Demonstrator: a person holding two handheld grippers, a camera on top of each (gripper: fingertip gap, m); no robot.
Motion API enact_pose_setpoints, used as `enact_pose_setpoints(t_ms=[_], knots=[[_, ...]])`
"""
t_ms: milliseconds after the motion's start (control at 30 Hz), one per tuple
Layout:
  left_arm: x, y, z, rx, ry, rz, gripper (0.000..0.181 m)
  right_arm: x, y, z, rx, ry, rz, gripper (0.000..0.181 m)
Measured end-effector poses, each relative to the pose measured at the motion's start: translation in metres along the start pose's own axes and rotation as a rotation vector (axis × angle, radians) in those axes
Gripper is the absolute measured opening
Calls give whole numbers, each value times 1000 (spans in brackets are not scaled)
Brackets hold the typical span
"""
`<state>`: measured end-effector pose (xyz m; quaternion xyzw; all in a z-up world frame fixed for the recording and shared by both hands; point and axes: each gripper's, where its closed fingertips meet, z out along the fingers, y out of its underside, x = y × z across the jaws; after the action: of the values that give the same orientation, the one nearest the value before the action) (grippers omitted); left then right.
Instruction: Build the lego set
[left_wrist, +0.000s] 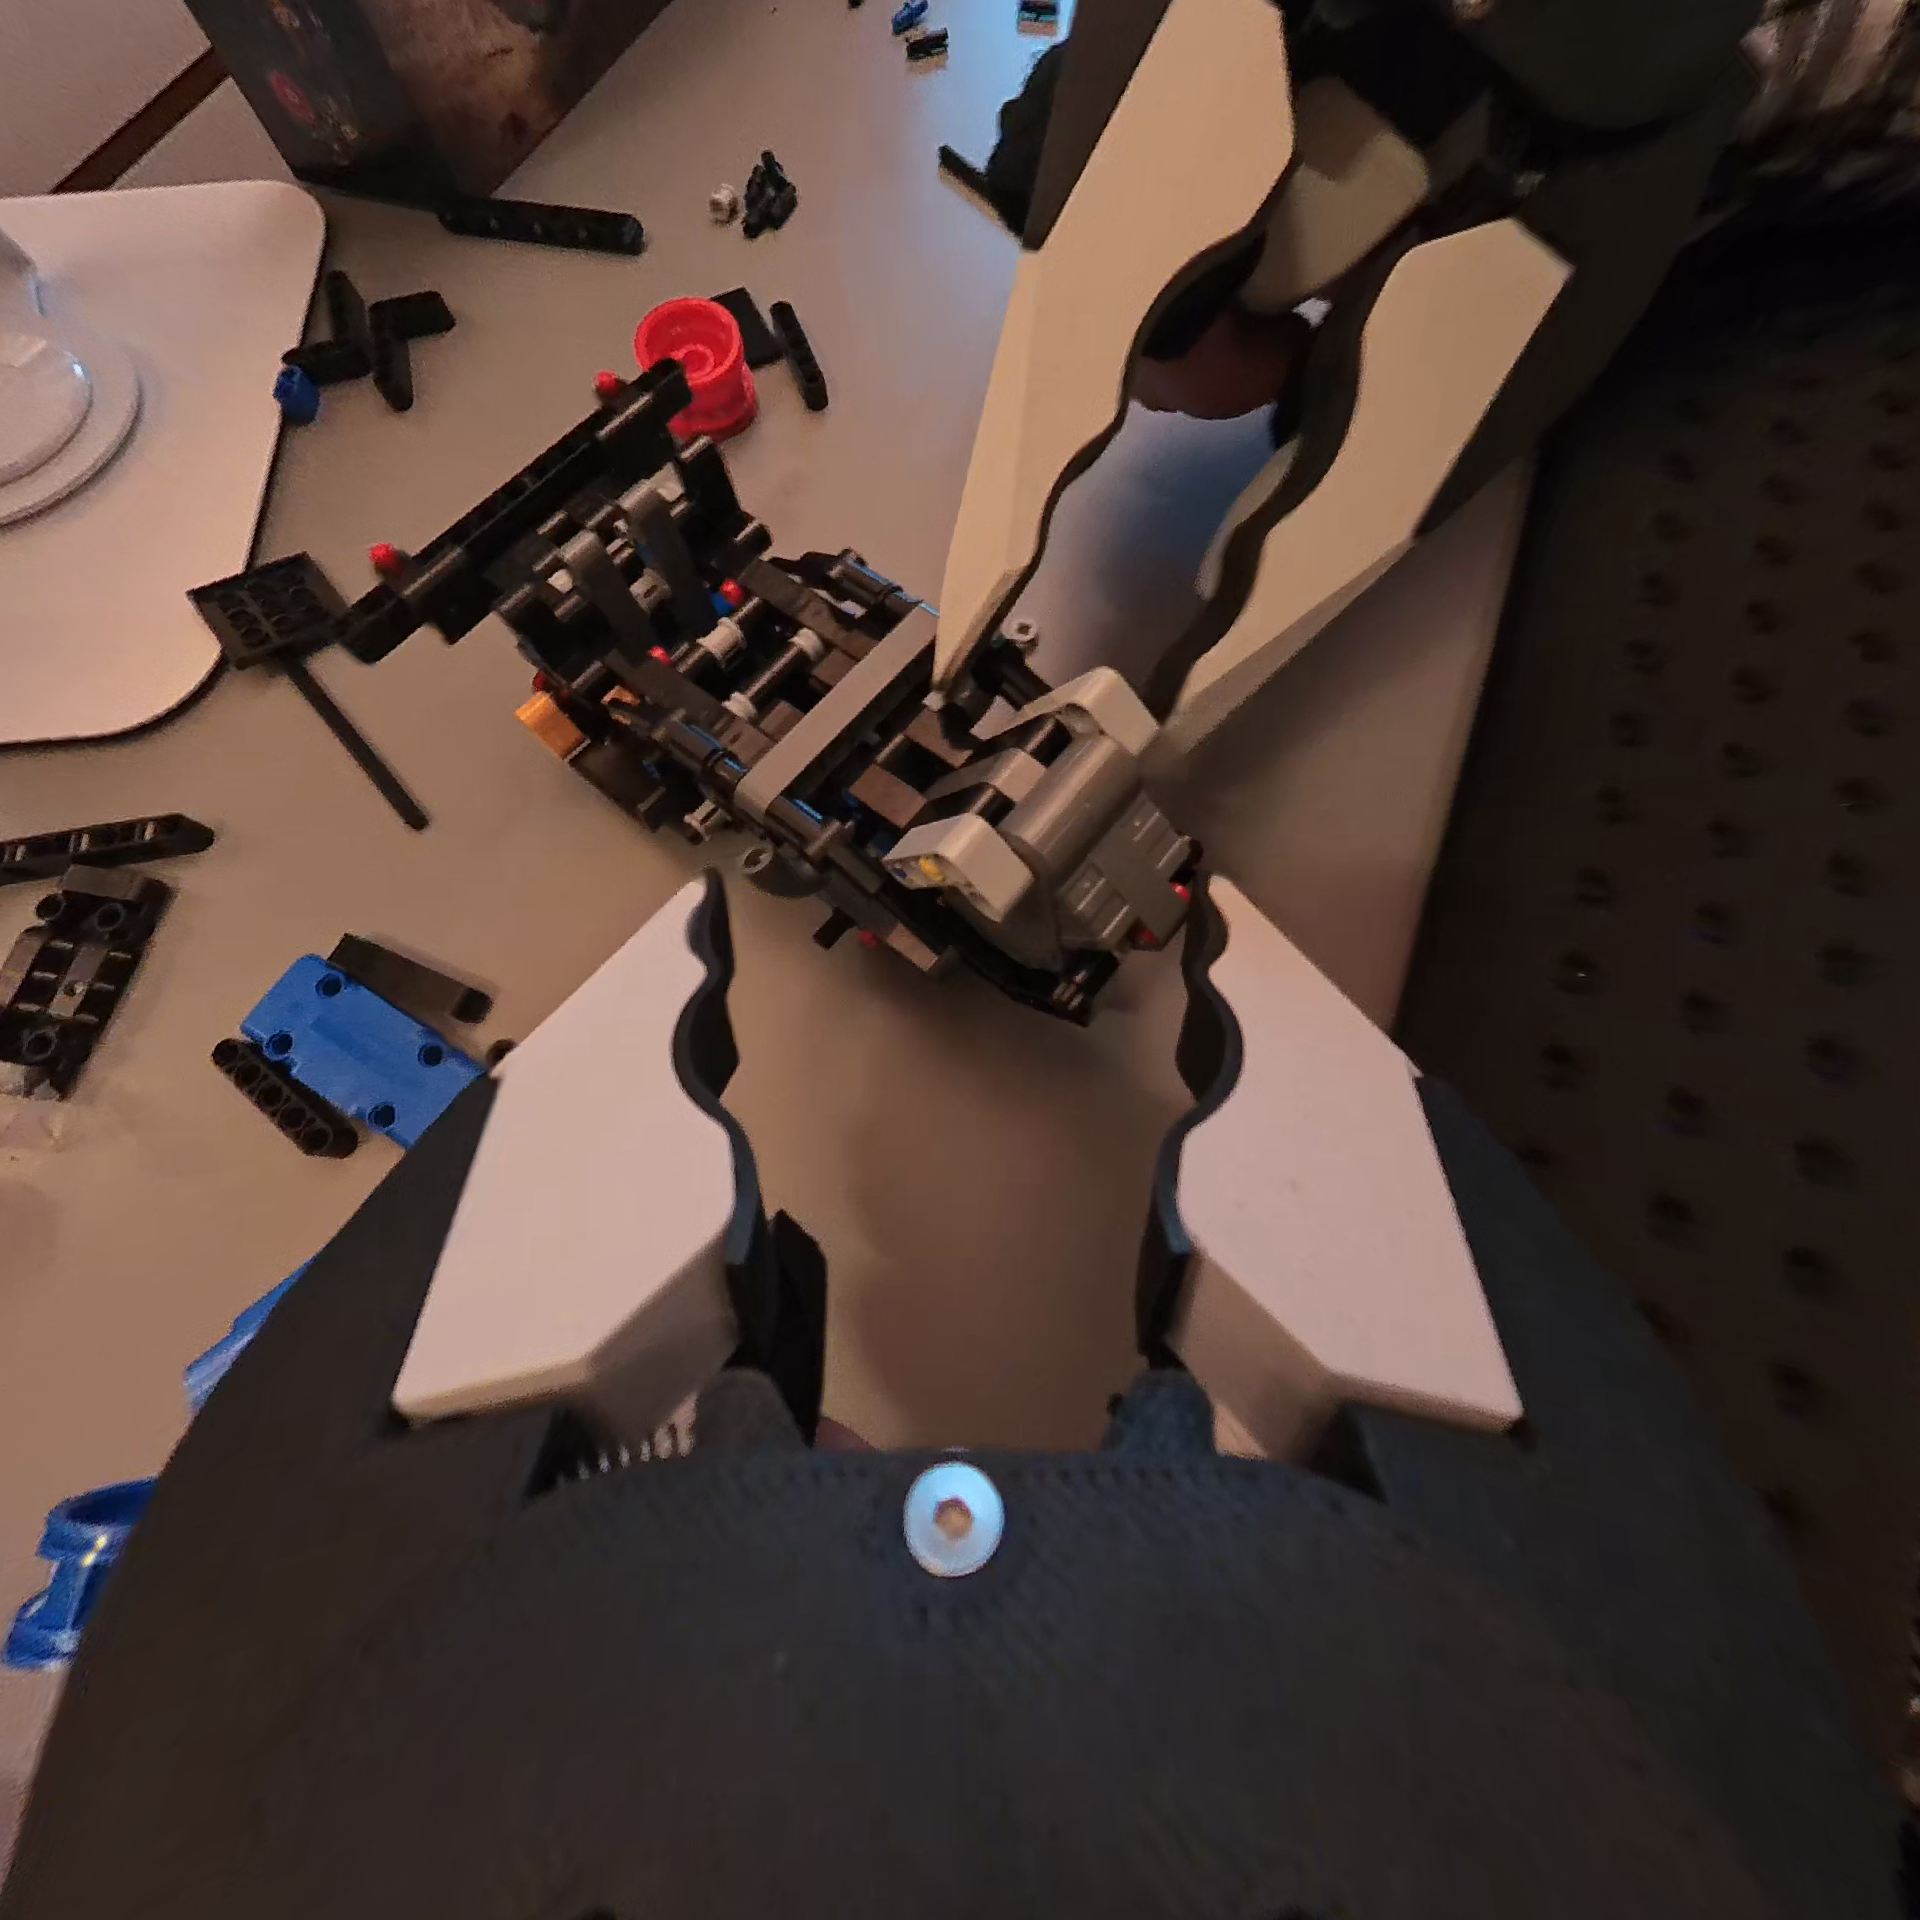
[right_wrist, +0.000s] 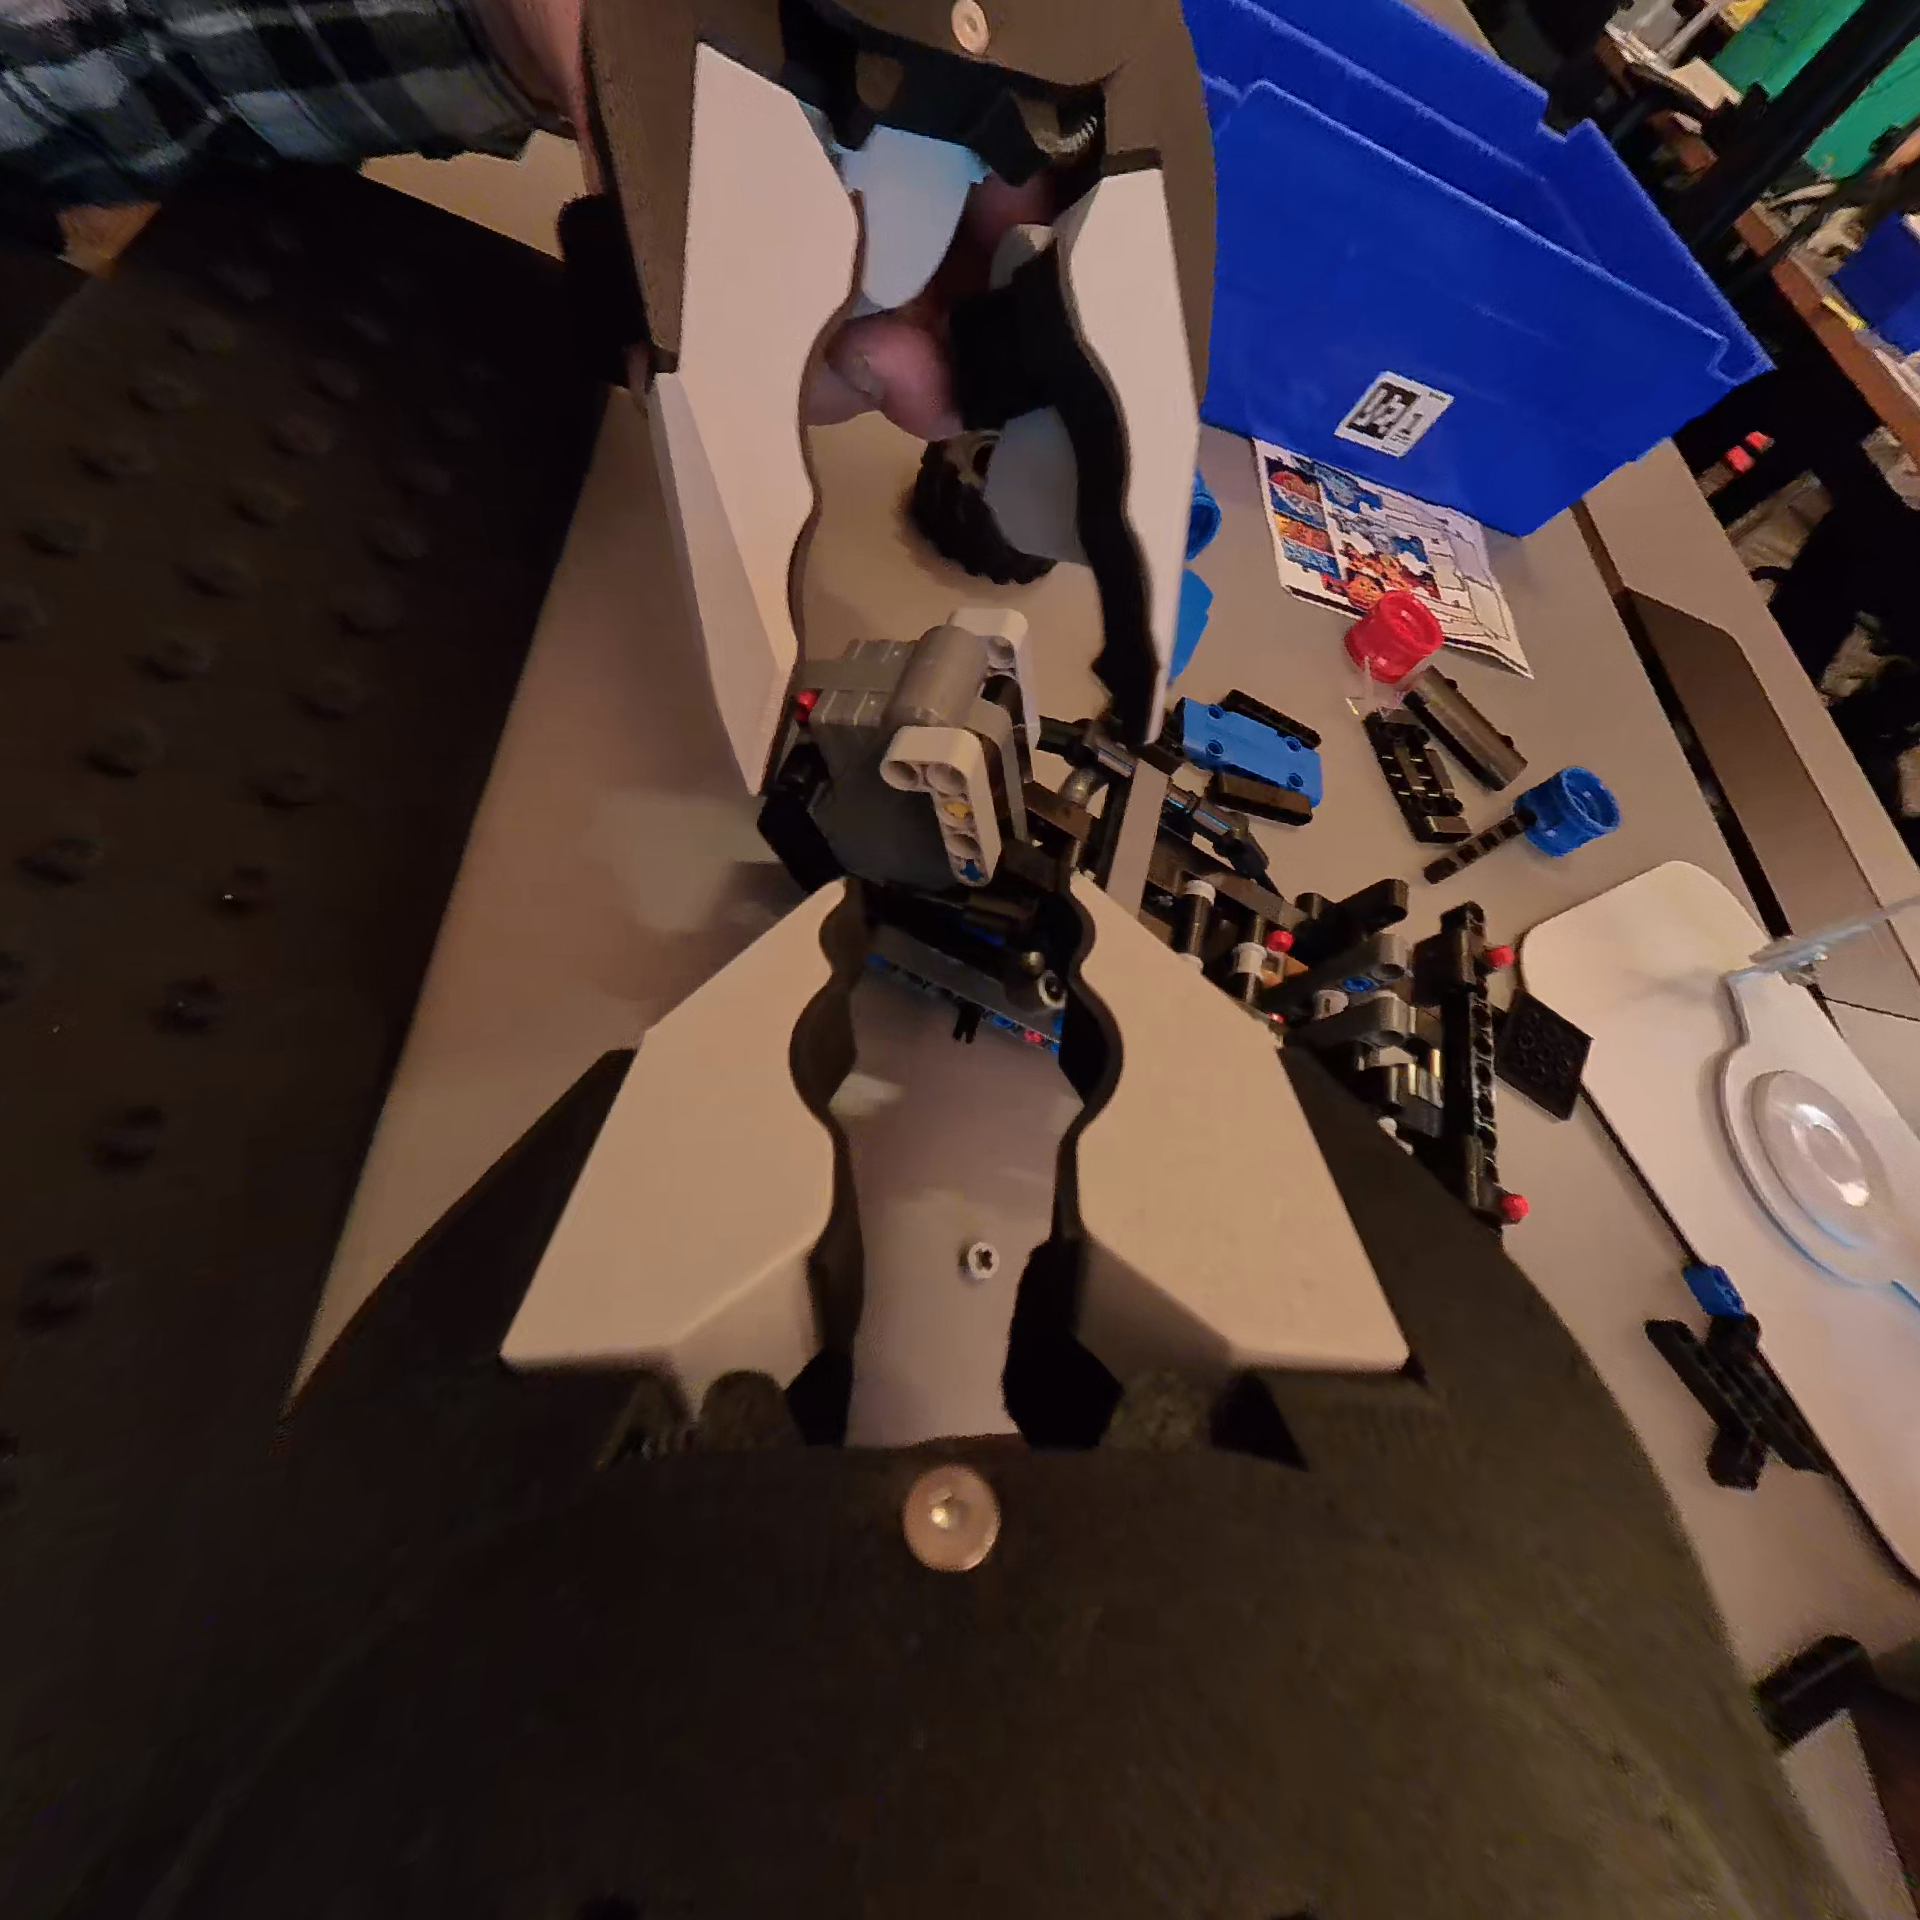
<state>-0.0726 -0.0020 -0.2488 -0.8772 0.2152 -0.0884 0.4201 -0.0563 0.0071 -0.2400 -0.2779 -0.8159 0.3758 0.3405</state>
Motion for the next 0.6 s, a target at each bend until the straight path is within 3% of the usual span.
enact_pose_setpoints(t_ms=[100, 333, 600], knots=[[-4, 3, -2, -10, -26, -11, 92, 1, 3, -5, -1, -6, 1, 38], [-5, 7, -7, -31, -44, 0, 80, 13, 7, -18, 19, 1, 47, 32], [-34, 25, -27, -122, -175, -15, 83, 18, 19, -24, -31, -10, 63, 34]])
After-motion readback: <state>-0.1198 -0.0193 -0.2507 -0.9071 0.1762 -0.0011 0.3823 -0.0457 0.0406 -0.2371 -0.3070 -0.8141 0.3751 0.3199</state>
